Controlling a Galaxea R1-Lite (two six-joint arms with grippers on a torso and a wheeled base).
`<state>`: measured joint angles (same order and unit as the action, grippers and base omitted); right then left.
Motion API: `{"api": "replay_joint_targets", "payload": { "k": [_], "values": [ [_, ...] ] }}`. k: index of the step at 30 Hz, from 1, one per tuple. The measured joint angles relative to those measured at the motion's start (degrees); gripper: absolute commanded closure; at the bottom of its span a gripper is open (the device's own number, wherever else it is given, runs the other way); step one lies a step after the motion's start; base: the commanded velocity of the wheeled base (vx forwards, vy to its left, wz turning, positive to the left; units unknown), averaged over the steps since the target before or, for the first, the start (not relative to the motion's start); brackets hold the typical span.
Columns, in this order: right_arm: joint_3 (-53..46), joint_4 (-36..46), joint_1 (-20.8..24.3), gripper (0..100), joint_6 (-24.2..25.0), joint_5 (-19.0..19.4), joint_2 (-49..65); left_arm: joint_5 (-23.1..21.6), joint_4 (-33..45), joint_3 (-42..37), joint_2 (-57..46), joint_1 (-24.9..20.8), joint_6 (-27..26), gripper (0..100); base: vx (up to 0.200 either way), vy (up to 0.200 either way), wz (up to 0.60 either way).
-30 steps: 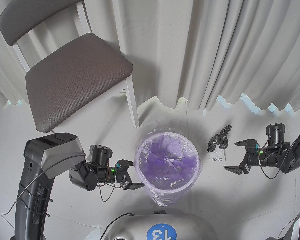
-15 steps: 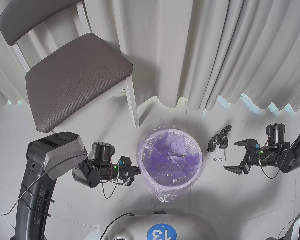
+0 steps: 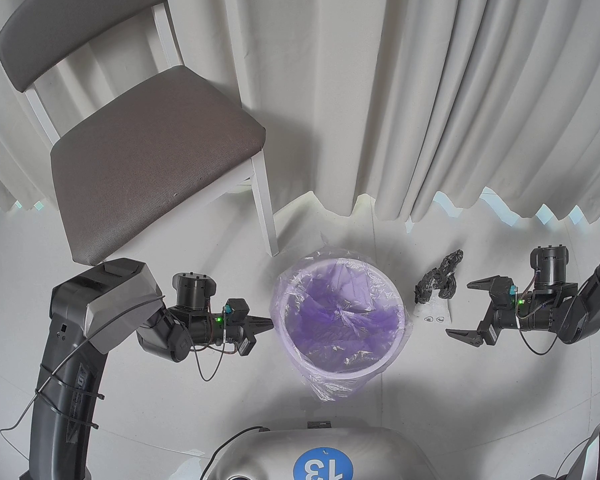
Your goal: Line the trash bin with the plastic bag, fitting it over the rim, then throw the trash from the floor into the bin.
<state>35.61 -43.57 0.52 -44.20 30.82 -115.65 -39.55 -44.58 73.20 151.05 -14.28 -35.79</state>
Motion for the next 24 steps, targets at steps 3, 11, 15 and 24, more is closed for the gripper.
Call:
{"api": "replay_joint_targets", "payload": {
  "k": [3,11,15,24],
  "values": [
    [0.4,0.2,0.1,0,0.0,0.0,-0.1,0.0,0.2,-1.0,-0.1,0.2,-0.8,0,0.0,0.0,0.0],
    [1.0,0.4,0.3,0,0.0,0.0,-0.3,-3.6,0.5,-1.5,-0.5,0.0,-2.2,0,0.0,0.0,0.0],
    [1.0,0.4,0.3,0,0.0,0.0,-0.4,-4.9,1.5,1.0,-0.2,-0.2,-2.3,0,0.0,0.0,0.0],
    [0.9,0.4,0.4,0,-0.1,0.0,-0.6,-9.2,3.3,5.0,1.2,-0.3,-2.3,100,0.0,0.0,0.0]
  ]
}}
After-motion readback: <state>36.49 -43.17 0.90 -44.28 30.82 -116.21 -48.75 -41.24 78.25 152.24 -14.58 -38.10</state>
